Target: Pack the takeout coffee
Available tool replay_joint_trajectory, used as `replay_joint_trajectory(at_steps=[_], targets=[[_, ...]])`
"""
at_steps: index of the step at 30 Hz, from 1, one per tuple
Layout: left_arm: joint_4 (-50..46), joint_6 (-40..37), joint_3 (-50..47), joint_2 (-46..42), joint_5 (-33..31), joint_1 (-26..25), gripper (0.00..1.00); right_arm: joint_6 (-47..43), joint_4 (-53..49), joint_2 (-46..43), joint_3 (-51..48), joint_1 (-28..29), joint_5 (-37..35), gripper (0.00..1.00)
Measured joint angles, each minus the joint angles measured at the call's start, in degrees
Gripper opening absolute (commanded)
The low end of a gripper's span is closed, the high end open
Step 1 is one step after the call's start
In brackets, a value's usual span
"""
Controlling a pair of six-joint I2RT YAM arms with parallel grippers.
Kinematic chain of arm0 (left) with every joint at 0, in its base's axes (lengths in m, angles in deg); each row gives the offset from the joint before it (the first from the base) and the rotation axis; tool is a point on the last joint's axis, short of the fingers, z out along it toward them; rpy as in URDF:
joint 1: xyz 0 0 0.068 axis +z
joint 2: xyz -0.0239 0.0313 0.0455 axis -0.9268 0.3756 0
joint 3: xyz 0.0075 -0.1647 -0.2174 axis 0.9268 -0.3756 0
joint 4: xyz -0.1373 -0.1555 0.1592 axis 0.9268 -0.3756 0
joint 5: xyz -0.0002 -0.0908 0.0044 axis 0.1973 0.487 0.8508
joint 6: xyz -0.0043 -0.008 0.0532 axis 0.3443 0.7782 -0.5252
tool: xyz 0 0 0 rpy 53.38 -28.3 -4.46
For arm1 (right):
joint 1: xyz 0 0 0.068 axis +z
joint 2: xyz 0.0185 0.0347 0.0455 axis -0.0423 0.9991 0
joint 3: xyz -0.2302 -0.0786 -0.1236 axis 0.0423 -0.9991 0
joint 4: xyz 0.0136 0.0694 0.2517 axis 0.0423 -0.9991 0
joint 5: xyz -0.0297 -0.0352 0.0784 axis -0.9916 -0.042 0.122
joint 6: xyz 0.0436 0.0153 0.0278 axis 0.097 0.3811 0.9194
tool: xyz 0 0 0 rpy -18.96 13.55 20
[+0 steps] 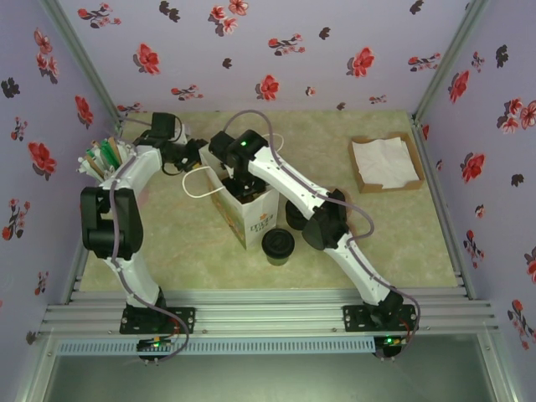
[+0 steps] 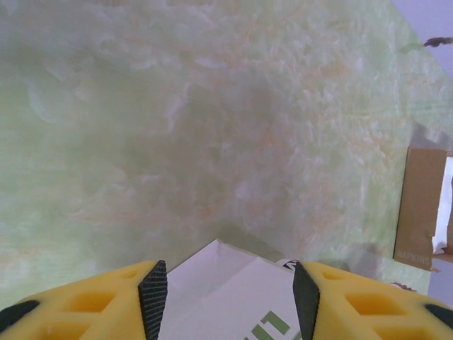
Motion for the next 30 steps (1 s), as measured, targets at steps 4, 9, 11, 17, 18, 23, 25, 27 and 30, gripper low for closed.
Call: replay_joint_trajectory(at_steps=[4,9,11,17,18,23,25,27,30], targets=[[-0.1,0.2,0.0,-3.5,0.0,1.4,0.58,0.4,0.6,-3.1,0.0,0.0,-0.3,0.76],[-0.6,0.9,0.0,-7.8,0.0,3.2,0.63,1.1,2.1,-9.6,0.0,0.0,-0.4,0.87],[-1.0,1.0,0.0,-9.5,0.0,3.7,0.68,1.3,2.8,-12.1,0.0,0.0,-0.7,0.95],[-3.0,1.5,0.0,-15.7,-0.1,5.5,0.76,1.5,4.0,-18.5,0.0,0.0,-1.7,0.99],[-3.5,1.5,0.0,-17.0,-0.1,6.0,0.77,1.5,4.3,-19.6,-0.3,0.0,-1.9,0.99],[-6.6,0.9,0.0,-23.8,-0.7,9.2,0.83,1.5,6.7,-26.6,-5.4,0.2,-2.4,0.99],[-8.1,0.5,0.0,-26.8,-1.0,10.3,0.90,1.5,7.9,-29.8,-8.2,0.3,-2.5,0.99],[-9.4,0.0,0.0,-29.4,-1.1,10.9,0.97,1.7,9.0,-32.4,-10.5,0.5,-2.6,0.99],[-11.7,-0.7,-0.2,-33.5,-1.1,10.9,0.99,2.0,10.6,-37.0,-15.7,1.0,-2.7,0.99]])
